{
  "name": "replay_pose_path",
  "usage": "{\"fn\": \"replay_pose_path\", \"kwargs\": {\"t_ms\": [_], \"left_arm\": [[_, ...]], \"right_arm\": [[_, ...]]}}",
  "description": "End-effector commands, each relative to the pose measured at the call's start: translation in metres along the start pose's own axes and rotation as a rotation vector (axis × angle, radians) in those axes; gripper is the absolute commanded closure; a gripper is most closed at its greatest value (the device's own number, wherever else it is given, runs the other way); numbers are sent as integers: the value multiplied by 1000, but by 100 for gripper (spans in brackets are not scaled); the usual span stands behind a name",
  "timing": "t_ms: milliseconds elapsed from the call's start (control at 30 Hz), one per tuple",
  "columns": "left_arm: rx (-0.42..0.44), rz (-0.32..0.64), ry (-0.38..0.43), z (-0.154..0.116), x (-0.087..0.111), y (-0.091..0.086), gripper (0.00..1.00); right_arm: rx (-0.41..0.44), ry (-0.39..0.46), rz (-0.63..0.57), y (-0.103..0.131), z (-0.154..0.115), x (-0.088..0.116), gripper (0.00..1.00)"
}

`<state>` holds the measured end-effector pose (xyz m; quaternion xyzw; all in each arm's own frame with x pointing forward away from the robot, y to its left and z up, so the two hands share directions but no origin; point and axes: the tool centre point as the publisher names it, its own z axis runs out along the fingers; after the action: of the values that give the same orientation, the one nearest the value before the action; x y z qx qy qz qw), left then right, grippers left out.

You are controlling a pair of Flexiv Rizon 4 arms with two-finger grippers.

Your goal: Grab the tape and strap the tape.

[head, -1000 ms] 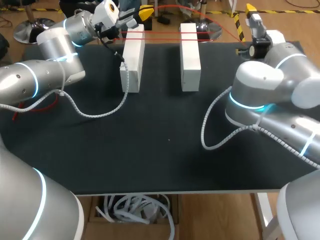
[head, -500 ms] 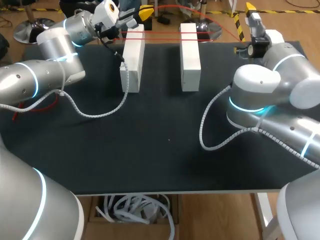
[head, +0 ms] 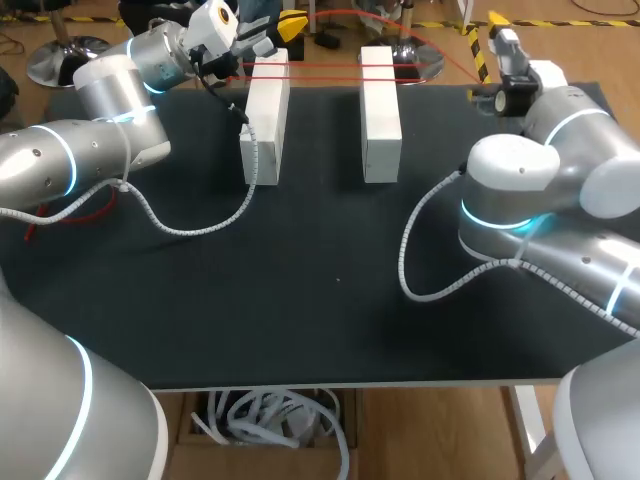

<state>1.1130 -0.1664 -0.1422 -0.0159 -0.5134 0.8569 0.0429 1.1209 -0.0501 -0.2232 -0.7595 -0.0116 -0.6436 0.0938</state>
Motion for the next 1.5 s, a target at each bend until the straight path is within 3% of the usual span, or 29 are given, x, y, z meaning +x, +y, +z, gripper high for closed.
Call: {"fn": "replay_pose_path", "kwargs": {"t_ms": [33,700,800,833,900,1000,1133,1267,1300,1500], "left_arm": [[-2,0,-4,1,2,-1,100],[-2,0,-4,1,2,-1,100],[-2,0,-4,1,2,-1,100],[-2,0,-4,1,2,-1,100],[-2,0,-4,1,2,-1,100],[-2,0,-4,1,2,-1,100],[-2,0,-4,1,2,-1,100],[-2,0,-4,1,2,-1,100],[-2,0,-4,1,2,-1,100],[-2,0,-4,1,2,-1,100]], "right_arm": [[2,-14,-9,1,0,1,53],[1,-46,-31,7,-10,-7,53],[2,-45,-33,7,-9,-7,50],[3,-43,-32,7,-8,-7,43],[5,-42,-33,6,-8,-6,51],[8,-42,-34,6,-7,-7,53],[6,-46,-33,6,-7,-8,63],[4,-48,-35,6,-7,-8,87],[3,-48,-35,6,-7,-8,100],[0,-54,-38,6,-6,-8,100]]}}
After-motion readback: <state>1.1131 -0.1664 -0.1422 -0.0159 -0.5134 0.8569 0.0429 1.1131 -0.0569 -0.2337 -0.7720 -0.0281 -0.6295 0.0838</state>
